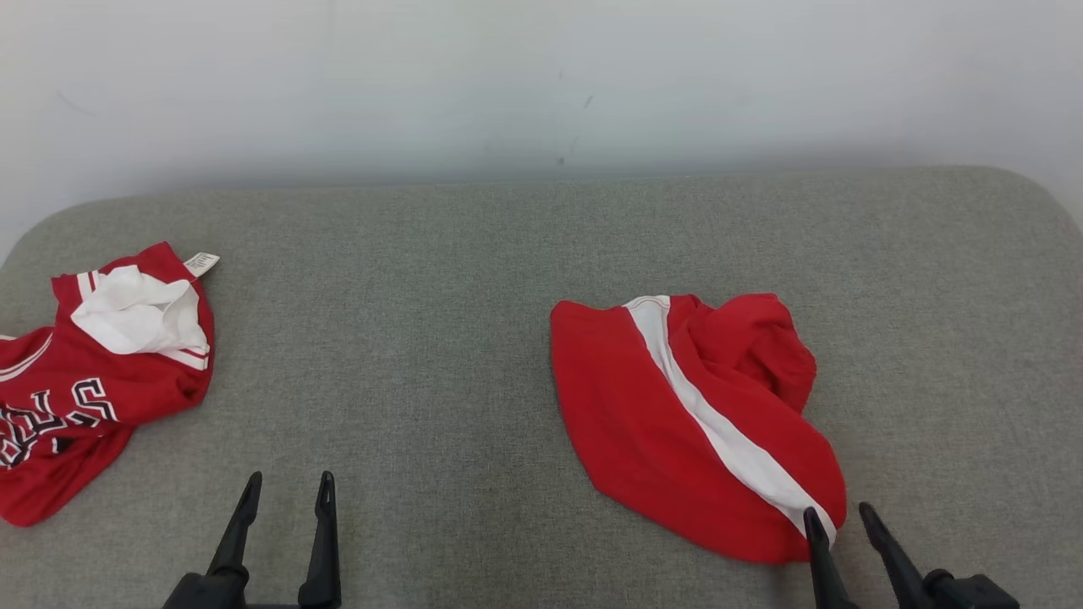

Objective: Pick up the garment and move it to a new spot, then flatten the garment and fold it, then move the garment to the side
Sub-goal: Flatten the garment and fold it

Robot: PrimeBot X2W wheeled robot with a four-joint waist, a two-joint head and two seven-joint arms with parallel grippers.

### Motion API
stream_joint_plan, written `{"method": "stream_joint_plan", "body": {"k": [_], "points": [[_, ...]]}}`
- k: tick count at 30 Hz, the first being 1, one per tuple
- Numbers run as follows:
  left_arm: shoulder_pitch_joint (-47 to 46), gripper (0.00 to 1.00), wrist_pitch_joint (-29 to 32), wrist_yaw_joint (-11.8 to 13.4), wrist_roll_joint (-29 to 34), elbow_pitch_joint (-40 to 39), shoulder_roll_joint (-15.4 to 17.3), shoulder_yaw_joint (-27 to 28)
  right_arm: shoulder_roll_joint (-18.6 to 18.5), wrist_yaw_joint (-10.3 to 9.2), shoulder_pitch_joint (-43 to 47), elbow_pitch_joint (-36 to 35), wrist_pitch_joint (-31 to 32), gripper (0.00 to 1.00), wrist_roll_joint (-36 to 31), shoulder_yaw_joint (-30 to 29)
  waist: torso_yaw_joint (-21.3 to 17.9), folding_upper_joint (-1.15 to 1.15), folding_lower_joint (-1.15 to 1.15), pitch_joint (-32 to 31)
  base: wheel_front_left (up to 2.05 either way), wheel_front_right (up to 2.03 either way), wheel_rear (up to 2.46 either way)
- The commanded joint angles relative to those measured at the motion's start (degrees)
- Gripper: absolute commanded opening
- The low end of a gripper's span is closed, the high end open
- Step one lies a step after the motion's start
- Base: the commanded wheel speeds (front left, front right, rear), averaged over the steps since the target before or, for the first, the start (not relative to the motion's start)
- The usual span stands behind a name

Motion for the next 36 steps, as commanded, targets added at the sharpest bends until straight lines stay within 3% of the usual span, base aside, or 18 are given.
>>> {"method": "stream_joint_plan", "body": {"k": [1, 10, 17, 26, 36], "points": [[-0.39, 1.00, -0.20, -0.03, 0.03, 0.06, -0.08, 0.08, 1.08, -0.12, -0.29, -2.23, -0.02, 1.00, 0.64, -0.64, -0.10, 0.00, 0.00, 0.06, 0.00, 0.00, 0.00], [-2.12, 1.00, -0.20, -0.06, 0.59, 0.62, 0.03, 0.00, 1.62, -0.12, -1.46, -9.38, -0.02, 1.00, 0.48, -1.18, -0.08, 0.00, 0.00, 0.65, 0.00, 0.00, 0.00], [-5.13, 1.00, -0.20, -0.01, -0.21, 2.05, 2.10, -1.97, 2.74, -0.12, -2.43, -9.62, -0.03, 1.00, 0.61, 0.40, -1.49, 0.00, 0.00, 1.21, 0.00, 0.00, 0.00], [-18.12, 1.00, 0.11, -0.02, -5.93, 7.89, 11.42, -11.40, 4.56, -0.12, -5.16, -8.06, -0.03, 1.00, 1.44, 3.17, -8.15, 0.00, 0.00, 3.44, 0.00, 0.00, 0.00], [-36.36, 1.00, 8.69, -0.01, -19.70, 12.66, 21.25, -27.37, 6.35, -0.12, -8.72, -7.04, -0.03, 1.00, 3.00, 4.37, -17.82, 0.00, 0.00, 8.54, 0.00, 0.00, 0.00]]}}
